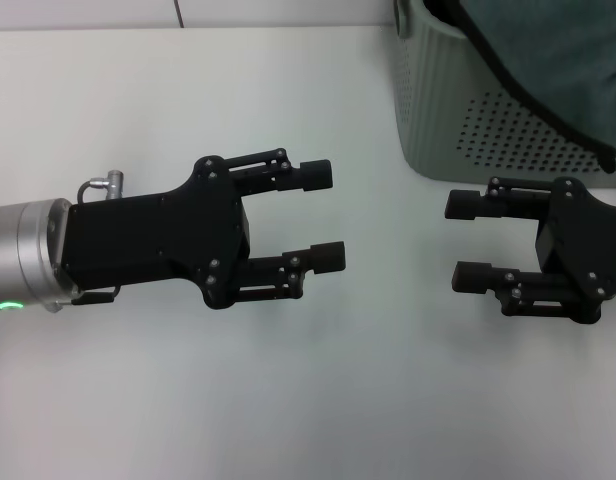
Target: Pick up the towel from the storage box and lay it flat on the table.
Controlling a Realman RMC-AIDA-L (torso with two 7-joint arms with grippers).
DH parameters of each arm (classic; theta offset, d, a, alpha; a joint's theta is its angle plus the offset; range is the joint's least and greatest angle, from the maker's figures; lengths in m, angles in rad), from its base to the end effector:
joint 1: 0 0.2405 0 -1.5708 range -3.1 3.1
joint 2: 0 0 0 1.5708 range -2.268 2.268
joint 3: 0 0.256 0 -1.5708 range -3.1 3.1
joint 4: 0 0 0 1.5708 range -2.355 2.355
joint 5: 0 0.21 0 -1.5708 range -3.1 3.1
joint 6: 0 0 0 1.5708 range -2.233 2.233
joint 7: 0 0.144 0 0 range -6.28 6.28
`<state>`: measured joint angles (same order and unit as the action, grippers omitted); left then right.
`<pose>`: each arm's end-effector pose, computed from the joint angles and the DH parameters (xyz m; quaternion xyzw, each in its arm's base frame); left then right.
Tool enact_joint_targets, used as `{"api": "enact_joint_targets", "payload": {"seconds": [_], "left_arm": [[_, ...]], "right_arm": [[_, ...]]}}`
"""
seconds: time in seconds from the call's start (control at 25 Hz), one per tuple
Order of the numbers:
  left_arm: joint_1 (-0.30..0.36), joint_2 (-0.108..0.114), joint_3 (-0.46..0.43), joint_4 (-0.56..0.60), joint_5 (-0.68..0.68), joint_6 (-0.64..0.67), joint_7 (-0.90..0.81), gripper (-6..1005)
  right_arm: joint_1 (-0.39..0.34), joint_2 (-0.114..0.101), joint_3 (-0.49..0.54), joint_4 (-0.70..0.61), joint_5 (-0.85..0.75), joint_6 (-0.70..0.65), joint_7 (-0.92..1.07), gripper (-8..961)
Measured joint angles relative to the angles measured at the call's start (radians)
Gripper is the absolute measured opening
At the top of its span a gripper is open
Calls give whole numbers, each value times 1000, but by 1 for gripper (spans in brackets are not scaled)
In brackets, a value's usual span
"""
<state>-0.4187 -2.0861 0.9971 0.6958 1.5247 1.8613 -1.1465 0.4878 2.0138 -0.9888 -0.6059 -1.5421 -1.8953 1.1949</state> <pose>-0.2097 0.2791 0.0052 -0.9072 -0.0300 -0.4178 0.0383 0.2141 0.2899 0.0189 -0.9138 0.0500 0.4030 0.0045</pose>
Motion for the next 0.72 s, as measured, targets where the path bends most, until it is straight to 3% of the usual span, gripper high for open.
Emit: {"api": "enact_joint_targets", "payload": {"seconds": [0.72], "left_arm": [[0,0,0,0,0,0,0,739]], "right_arm": [[0,0,0,0,0,0,0,654]]}}
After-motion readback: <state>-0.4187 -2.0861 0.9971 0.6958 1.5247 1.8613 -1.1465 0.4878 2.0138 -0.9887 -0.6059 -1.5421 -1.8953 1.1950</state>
